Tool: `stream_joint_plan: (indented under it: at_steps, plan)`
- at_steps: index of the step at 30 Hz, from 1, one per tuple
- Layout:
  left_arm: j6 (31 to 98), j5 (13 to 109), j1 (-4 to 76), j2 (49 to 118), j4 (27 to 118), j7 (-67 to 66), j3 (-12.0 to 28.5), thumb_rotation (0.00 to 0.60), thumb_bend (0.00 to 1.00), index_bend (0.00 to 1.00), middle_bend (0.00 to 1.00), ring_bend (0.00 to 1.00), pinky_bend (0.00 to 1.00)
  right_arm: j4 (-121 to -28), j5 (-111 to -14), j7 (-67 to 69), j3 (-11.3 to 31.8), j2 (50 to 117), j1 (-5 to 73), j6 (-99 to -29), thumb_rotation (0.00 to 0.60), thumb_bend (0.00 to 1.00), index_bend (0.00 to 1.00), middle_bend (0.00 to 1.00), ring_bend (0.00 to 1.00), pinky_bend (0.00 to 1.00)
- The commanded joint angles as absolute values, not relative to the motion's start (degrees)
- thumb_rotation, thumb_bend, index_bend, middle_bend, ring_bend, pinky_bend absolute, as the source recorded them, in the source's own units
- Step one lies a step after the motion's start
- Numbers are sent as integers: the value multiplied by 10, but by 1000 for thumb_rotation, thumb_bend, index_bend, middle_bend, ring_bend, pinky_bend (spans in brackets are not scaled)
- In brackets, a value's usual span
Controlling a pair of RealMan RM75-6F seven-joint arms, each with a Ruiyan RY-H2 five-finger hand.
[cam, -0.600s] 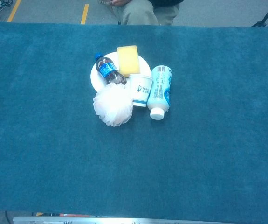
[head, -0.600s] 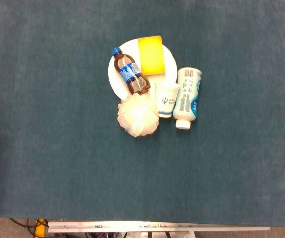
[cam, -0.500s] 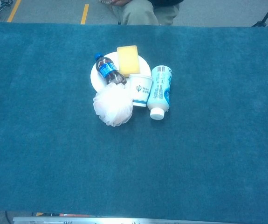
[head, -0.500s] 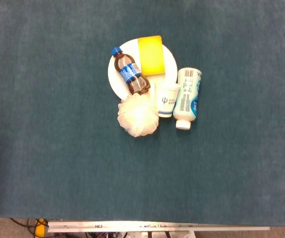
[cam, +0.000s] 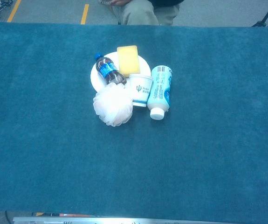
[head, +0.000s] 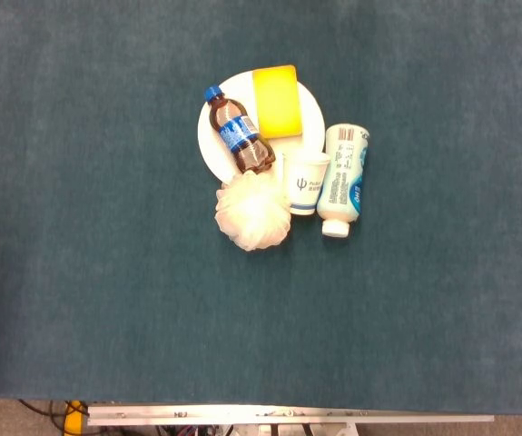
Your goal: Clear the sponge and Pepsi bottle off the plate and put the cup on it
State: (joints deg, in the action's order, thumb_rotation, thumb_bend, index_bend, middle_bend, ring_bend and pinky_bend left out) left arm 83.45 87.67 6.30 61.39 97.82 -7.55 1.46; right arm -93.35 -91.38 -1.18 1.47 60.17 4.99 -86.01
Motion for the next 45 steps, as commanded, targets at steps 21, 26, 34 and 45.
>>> stream_joint_plan:
  at_steps: [21, 26, 34, 45]
  plan:
    - [582, 909, 260, 660, 997, -45, 32, 600, 321, 171, 230, 230, 205, -946, -881, -13, 54, 600, 63, -864, 600, 61, 333, 399, 259, 279]
    - [538, 868, 293, 697, 1000, -75, 43, 540, 294, 71, 164, 162, 205, -936, -875, -4, 55, 601, 65, -859, 600, 61, 333, 399, 259, 279]
    - [492, 803, 330, 737, 1013, -124, 51, 357, 272, 0, 50, 72, 205, -920, -864, 10, 55, 603, 64, -853, 600, 61, 333, 399, 259, 279]
    - [485, 800, 363, 830, 942, -115, 48, 512, 272, 0, 43, 73, 205, -906, -856, 25, 53, 604, 62, -845, 600, 61, 333, 399, 259, 279]
